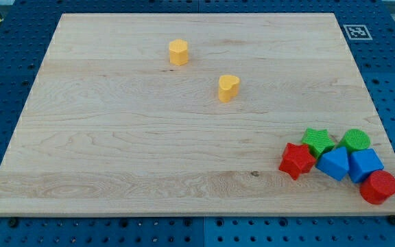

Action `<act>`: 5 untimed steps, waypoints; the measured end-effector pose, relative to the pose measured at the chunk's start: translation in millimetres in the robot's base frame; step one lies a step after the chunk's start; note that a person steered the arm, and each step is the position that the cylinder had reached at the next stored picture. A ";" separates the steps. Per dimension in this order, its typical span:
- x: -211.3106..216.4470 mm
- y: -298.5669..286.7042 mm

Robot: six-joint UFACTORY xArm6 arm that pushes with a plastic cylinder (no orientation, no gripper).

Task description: Push the red circle below the triangle

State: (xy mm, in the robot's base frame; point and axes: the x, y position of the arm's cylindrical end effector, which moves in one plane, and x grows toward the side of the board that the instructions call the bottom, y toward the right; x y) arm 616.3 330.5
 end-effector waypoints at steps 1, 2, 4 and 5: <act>-0.4 -12.7; 1.7 -29.6; 1.5 -53.1; -0.9 -67.0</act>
State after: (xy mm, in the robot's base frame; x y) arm 615.5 263.5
